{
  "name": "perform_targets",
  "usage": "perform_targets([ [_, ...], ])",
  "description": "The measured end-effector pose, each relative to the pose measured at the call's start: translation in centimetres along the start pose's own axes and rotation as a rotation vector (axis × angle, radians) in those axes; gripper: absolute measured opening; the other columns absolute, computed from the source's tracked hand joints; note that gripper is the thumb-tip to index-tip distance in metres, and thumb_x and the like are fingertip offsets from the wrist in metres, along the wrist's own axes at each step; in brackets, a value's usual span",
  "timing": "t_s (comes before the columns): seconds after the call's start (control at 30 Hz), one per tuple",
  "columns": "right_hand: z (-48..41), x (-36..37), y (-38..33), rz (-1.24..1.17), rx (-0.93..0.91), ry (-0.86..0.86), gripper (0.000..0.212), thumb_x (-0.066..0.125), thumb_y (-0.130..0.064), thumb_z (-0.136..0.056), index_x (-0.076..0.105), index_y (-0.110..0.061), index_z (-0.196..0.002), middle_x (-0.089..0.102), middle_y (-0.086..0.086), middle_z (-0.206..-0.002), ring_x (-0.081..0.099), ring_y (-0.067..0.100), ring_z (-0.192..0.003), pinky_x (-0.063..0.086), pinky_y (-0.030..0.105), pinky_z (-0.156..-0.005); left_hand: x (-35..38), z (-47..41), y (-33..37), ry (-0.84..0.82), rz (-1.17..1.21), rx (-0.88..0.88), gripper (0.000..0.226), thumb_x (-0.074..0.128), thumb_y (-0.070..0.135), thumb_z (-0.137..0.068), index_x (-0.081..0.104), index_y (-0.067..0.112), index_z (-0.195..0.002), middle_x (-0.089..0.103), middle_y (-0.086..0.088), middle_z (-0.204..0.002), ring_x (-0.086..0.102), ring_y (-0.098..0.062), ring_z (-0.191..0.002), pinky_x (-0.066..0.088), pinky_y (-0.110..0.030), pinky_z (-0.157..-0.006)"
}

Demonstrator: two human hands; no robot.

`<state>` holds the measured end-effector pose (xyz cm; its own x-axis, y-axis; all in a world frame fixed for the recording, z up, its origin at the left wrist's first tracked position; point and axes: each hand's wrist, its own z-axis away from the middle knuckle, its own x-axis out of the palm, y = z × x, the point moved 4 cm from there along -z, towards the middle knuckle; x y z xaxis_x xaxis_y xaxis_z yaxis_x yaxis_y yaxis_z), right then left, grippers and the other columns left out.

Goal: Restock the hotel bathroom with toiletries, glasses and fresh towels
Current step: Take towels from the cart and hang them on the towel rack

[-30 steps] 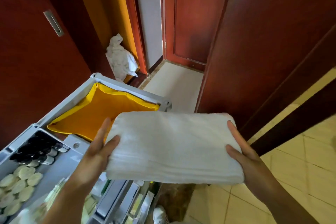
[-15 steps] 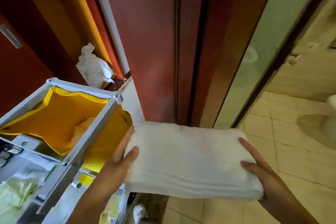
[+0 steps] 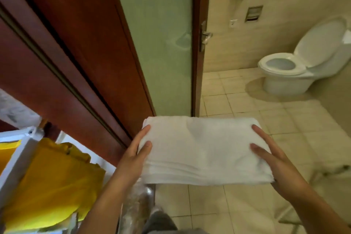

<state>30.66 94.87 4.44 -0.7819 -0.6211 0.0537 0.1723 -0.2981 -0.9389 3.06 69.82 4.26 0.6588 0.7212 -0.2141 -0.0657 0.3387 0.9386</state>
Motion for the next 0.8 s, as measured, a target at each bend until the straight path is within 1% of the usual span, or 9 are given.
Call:
perform_targets([
  [0.13,-0.5,-4.1,0.4,0.074,-0.029,0.065,0.055,0.071,-0.046,-0.088,0.053,-0.064,-0.137,0.052,-0.034,-0.142,0.052,0.003,-0.134,0.047,0.046,-0.113,4.1,-3.3,1.4,-0.074,-0.019,0.032,0.042,0.056,0.031,-0.106,0.058,0.066,-0.128,0.048,0.019,-0.154,0.05,-0.013,-0.139,0.043,-0.044,-0.116],
  [0.27,-1.5,-7.0,0.1,0.051,-0.055,0.165,0.056,0.069,-0.047,-0.088,0.051,-0.065,-0.138,0.047,-0.043,-0.133,0.052,-0.011,-0.122,0.05,0.024,-0.098,8.9,-7.6,3.6,-0.168,0.015,0.029,0.042,0.055,0.025,-0.107,0.065,0.063,-0.122,0.059,0.015,-0.144,0.061,-0.009,-0.126,0.053,-0.027,-0.09],
  [0.33,-2.5,-8.3,-0.3,0.043,-0.066,0.231,0.054,0.069,-0.04,-0.093,0.052,-0.061,-0.139,0.046,-0.041,-0.135,0.052,-0.023,-0.114,0.049,0.009,-0.085,11.3,-10.1,4.4,-0.211,0.035,0.018,0.041,0.054,0.025,-0.108,0.065,0.059,-0.125,0.06,0.014,-0.142,0.062,-0.01,-0.123,0.054,-0.029,-0.089],
  [0.37,-3.1,-9.1,-0.4,0.05,-0.068,0.269,0.054,0.069,-0.038,-0.094,0.052,-0.061,-0.14,0.046,-0.041,-0.136,0.05,-0.025,-0.112,0.047,0.007,-0.085,12.5,-11.5,4.8,-0.229,0.035,0.013,0.04,0.054,0.026,-0.108,0.065,0.059,-0.126,0.059,0.013,-0.143,0.061,-0.011,-0.124,0.054,-0.033,-0.092],
  [0.47,-5.4,-11.5,-0.7,0.037,-0.053,0.367,0.055,0.072,-0.041,-0.091,0.053,-0.062,-0.138,0.047,-0.04,-0.138,0.049,-0.013,-0.123,0.046,0.022,-0.099,16.2,-15.8,5.9,-0.283,-0.008,0.004,0.037,0.054,0.032,-0.107,0.063,0.063,-0.126,0.053,0.014,-0.148,0.055,-0.015,-0.129,0.05,-0.046,-0.106],
  [0.6,-9.0,-14.2,-2.3,-0.022,-0.044,0.523,0.049,0.072,-0.038,-0.092,0.059,-0.06,-0.134,0.056,-0.039,-0.128,0.06,-0.007,-0.116,0.055,0.019,-0.085,21.4,-21.7,8.3,-0.402,0.003,-0.029,0.04,0.052,0.029,-0.108,0.062,0.062,-0.127,0.058,0.015,-0.145,0.06,-0.014,-0.127,0.05,-0.048,-0.109],
  [0.67,-10.8,-15.2,-3.1,-0.074,-0.045,0.586,0.045,0.071,-0.037,-0.094,0.061,-0.059,-0.132,0.059,-0.032,-0.132,0.064,-0.001,-0.117,0.058,0.027,-0.091,23.9,-24.6,9.9,-0.469,0.009,-0.038,0.039,0.052,0.029,-0.109,0.062,0.061,-0.128,0.06,0.022,-0.139,0.06,-0.01,-0.126,0.051,-0.044,-0.108],
  [0.73,-12.1,-16.0,-3.7,-0.115,-0.033,0.636,0.043,0.069,-0.036,-0.096,0.062,-0.057,-0.133,0.058,-0.02,-0.143,0.063,0.009,-0.124,0.056,0.041,-0.102,26.1,-27.2,11.6,-0.517,0.025,-0.039,0.038,0.052,0.027,-0.109,0.063,0.058,-0.129,0.06,0.025,-0.134,0.06,-0.004,-0.123,0.052,-0.032,-0.1],
  [0.8,-13.2,-16.6,-4.7,-0.155,-0.034,0.692,0.044,0.07,-0.035,-0.095,0.062,-0.056,-0.133,0.054,-0.013,-0.149,0.06,0.017,-0.13,0.054,0.047,-0.105,28.3,-29.4,13.5,-0.552,0.038,-0.016,0.038,0.053,0.025,-0.108,0.065,0.054,-0.129,0.062,0.025,-0.133,0.06,0.004,-0.118,0.05,-0.022,-0.091],
])
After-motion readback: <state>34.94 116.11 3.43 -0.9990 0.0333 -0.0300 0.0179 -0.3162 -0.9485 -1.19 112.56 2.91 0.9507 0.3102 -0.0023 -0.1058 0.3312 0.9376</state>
